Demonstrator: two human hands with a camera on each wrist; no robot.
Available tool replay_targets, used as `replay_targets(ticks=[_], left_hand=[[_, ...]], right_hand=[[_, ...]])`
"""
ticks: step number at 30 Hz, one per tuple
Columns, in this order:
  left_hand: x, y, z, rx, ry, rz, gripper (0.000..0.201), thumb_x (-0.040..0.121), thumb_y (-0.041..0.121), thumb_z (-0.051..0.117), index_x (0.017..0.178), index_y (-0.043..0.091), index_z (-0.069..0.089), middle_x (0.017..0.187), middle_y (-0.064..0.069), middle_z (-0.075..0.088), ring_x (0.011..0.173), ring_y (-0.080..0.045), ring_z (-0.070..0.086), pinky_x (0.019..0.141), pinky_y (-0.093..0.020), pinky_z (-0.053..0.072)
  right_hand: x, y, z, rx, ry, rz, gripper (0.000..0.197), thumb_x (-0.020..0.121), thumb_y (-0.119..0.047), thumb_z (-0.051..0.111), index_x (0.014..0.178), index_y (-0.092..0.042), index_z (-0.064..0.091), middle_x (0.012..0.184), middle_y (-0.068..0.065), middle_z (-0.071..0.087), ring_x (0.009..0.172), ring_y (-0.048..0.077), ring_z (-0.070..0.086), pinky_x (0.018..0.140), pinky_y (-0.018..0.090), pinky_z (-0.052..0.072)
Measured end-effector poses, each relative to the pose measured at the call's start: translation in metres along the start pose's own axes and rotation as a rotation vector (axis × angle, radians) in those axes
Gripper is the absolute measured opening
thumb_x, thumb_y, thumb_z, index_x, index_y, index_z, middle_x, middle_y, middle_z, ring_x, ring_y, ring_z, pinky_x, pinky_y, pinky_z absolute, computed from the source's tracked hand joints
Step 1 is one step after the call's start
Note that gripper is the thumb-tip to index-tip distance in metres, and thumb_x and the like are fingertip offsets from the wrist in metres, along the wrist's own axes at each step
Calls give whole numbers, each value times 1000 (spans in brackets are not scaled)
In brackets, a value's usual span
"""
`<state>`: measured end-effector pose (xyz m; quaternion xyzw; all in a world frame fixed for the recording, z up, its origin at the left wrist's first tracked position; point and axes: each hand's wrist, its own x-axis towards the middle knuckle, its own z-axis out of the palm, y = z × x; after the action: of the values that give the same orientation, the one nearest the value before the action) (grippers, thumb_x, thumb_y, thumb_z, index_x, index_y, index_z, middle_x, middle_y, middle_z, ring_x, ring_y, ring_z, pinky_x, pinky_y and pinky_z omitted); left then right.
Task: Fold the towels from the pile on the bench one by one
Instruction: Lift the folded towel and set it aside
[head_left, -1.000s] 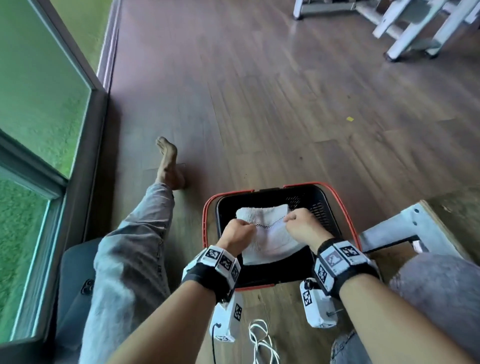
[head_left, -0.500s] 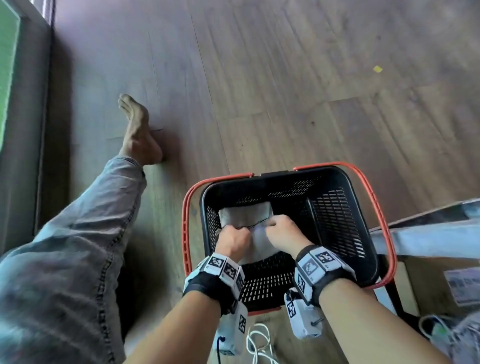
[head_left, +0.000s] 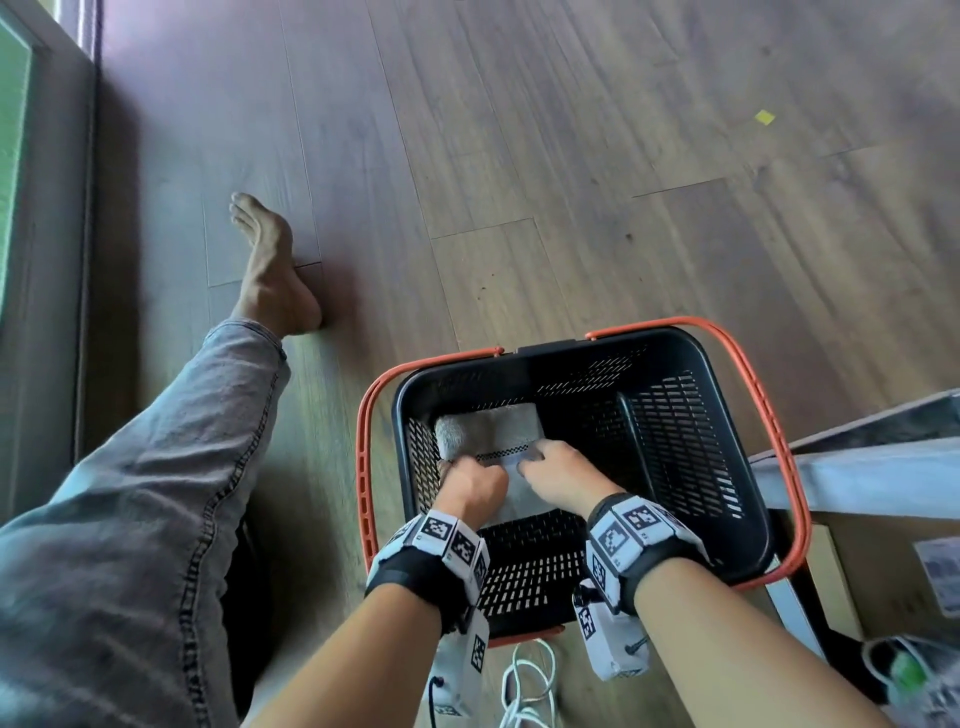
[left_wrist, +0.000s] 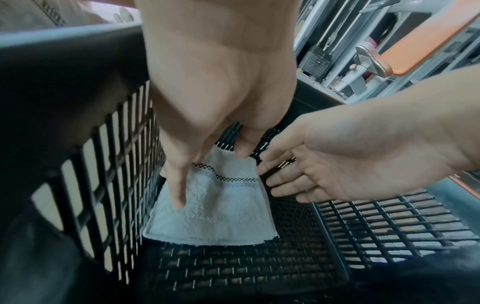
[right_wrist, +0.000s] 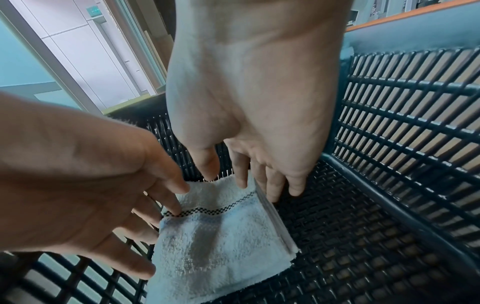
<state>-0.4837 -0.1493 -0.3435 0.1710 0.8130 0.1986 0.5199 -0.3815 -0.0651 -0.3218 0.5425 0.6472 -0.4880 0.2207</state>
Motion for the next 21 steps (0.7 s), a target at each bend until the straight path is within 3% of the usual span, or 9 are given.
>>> replay_targets(ticks=[2, 4, 9, 13, 16, 18, 21], left_hand=[[-6, 3, 1, 9, 23, 19, 35, 93, 15, 49, 117, -9, 58, 119, -28, 61, 89, -24, 52, 60, -23, 38], [-9, 6, 1, 32, 49, 39, 34, 93, 17, 49, 113, -8, 60, 115, -27, 63, 85, -21, 49, 56, -18, 34], [-8, 11, -7, 37, -14, 38, 37, 92, 18, 49, 117, -6, 59, 103, -17, 61, 88, -19, 50, 58, -18, 36], [-2, 9, -12, 66, -80, 24, 38, 94, 13, 48, 128, -3, 54, 121, -18, 60, 93, -15, 47, 61, -13, 35], [1, 10, -13, 94, -86, -14, 39, 97, 15, 45, 131, -4, 52, 106, -8, 51, 70, -10, 44, 59, -13, 31], [2, 11, -12, 139, -78, -15, 39, 98, 16, 43, 130, -5, 52, 102, -7, 46, 62, -3, 34, 57, -13, 29], [-6, 18, -11, 113, -30, -41, 35, 99, 14, 42, 126, -3, 54, 99, -7, 45, 60, -3, 31, 56, -13, 29]], right_hand=[[-5, 1, -4, -11, 11, -17, 43, 95, -31, 47, 135, -15, 54, 140, 10, 54, 125, 28, 52, 106, 38, 42], [-10, 2, -7, -19, 13, -27, 48, 95, -32, 47, 139, -15, 51, 141, 9, 53, 125, 27, 51, 105, 38, 43], [-14, 1, -10, -13, 14, -47, 55, 96, -35, 46, 147, -17, 44, 147, 8, 49, 128, 25, 50, 106, 38, 42], [-11, 2, -4, -4, -13, -46, 51, 96, -35, 45, 144, -17, 48, 146, 8, 50, 127, 26, 51, 107, 39, 42], [-15, 3, 1, 1, -30, -49, 54, 96, -36, 45, 146, -17, 46, 147, 8, 48, 130, 27, 49, 108, 38, 41], [-20, 3, 4, -8, -34, -64, 48, 95, -36, 46, 138, -18, 53, 139, 8, 54, 123, 26, 54, 105, 40, 45], [-30, 3, 5, 1, -16, -82, 32, 92, -35, 47, 112, -15, 61, 115, 7, 63, 104, 27, 60, 95, 41, 50]])
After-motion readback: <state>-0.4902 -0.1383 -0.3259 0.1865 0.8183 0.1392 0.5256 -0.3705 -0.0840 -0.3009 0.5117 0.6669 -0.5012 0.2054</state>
